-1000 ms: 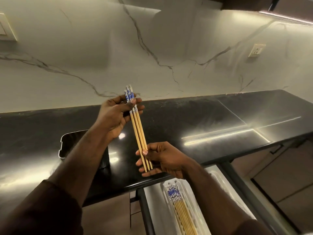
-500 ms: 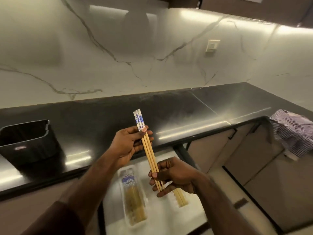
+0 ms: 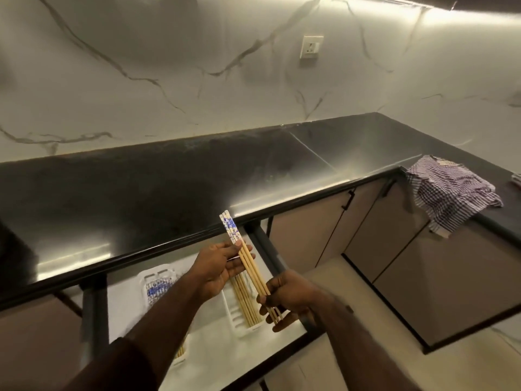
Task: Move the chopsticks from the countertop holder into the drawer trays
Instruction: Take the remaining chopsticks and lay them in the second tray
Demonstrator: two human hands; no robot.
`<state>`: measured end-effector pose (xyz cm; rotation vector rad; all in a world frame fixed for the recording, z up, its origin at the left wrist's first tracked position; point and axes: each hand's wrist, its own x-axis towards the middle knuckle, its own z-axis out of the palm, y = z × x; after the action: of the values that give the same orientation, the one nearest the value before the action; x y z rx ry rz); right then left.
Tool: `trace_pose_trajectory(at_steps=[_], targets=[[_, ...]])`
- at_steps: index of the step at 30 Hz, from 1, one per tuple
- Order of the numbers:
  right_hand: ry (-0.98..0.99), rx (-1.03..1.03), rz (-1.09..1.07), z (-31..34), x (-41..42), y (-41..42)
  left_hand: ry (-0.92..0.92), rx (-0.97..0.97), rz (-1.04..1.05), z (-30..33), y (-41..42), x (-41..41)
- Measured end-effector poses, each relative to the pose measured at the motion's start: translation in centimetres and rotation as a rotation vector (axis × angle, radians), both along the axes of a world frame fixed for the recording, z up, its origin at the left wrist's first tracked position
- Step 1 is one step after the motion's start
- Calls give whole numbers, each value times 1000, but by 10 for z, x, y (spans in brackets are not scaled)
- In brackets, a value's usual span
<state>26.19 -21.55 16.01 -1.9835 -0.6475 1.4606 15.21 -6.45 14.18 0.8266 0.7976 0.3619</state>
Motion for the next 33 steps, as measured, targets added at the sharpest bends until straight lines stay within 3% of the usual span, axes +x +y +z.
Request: trace_pose_trajectory(at_steps=[7,16,33], targets=[[-115,-202,82,-35,30,29,146,-155,21,-70,18,33],[15,-451,80,-111,46,68,346,-304,75,-141,29,58],[-112,-253,-128,-187,19,97,459,-165,53,-169,37,67]])
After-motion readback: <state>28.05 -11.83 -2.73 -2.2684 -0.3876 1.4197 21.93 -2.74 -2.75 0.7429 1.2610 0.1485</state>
